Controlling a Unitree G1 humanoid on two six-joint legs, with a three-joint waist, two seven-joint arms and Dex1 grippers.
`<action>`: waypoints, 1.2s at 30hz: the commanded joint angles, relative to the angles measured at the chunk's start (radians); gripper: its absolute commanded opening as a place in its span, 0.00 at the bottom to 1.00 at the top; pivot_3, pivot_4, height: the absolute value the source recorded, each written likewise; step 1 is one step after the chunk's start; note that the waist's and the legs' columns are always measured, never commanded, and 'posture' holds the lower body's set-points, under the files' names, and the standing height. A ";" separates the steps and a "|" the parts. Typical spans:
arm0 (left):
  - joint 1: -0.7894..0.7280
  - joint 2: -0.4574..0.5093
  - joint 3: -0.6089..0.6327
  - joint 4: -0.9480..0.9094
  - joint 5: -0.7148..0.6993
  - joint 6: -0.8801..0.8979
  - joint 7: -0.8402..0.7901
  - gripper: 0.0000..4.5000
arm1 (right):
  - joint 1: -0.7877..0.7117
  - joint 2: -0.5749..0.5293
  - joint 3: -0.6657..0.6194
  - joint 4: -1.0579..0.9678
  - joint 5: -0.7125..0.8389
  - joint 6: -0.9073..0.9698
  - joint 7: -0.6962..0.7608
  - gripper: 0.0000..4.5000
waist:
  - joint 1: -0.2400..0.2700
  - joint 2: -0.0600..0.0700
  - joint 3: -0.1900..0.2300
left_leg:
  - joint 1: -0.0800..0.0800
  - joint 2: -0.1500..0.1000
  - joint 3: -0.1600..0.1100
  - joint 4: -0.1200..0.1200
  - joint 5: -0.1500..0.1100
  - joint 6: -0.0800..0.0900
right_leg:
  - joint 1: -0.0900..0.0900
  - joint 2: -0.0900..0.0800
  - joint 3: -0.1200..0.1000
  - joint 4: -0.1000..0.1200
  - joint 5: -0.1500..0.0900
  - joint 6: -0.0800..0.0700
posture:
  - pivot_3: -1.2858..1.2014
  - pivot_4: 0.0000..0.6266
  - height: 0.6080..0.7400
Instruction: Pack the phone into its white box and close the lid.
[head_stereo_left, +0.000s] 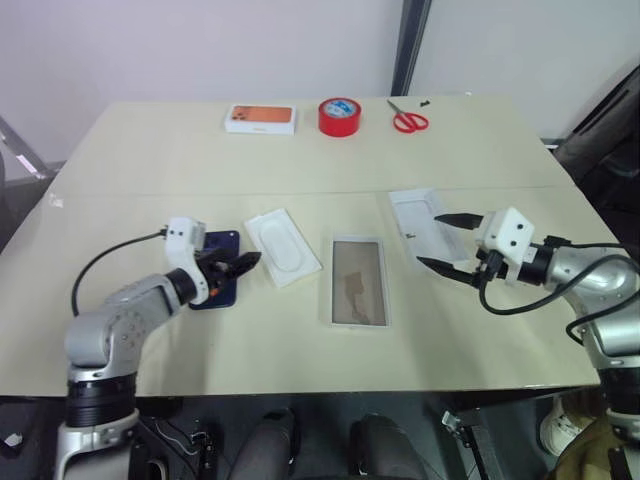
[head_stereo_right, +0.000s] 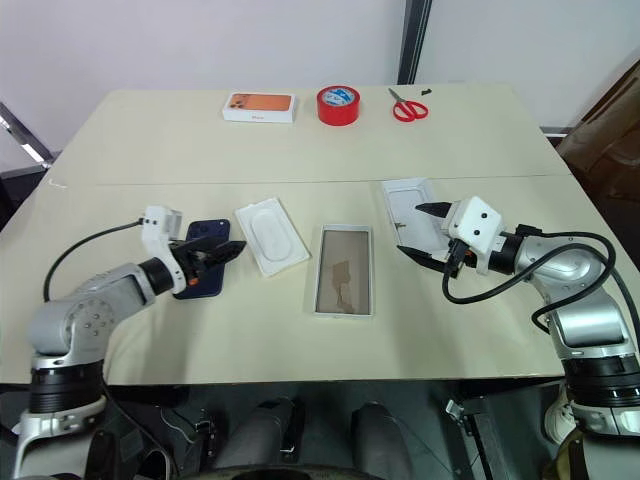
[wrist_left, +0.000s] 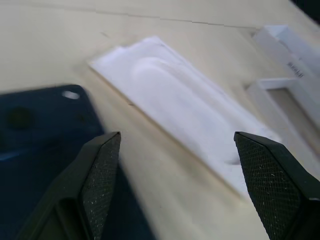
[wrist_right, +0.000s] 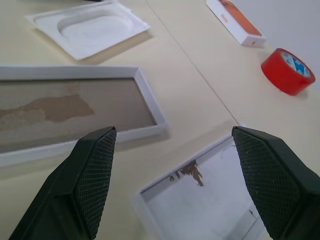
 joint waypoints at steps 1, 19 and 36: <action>-0.020 -0.055 -0.001 -0.055 0.007 0.071 0.128 0.84 | 0.000 0.004 -0.007 -0.030 0.001 -0.009 0.001 0.86 | -0.001 0.000 0.000 | 0.000 0.000 0.000 0.000 0.000 0.000 | 0.000 0.000 0.000 0.000 0.000 0.000 | 0.52 0.24 0.95; -0.159 -0.332 0.132 0.087 -0.070 0.239 0.368 0.84 | -0.021 0.013 0.019 -0.052 -0.025 -0.025 0.011 0.86 | 0.023 0.000 0.000 | 0.000 0.000 0.000 0.004 0.002 -0.004 | 0.002 0.001 -0.001 0.000 0.000 0.000 | 0.52 0.24 0.95; -0.168 -0.348 0.115 0.137 -0.073 0.196 0.314 0.84 | -0.022 0.030 0.023 -0.056 -0.036 -0.021 -0.008 0.86 | 0.024 0.000 0.000 | 0.000 0.000 0.000 0.009 0.002 -0.004 | 0.005 0.000 -0.001 0.000 0.000 0.001 | 0.52 0.24 0.95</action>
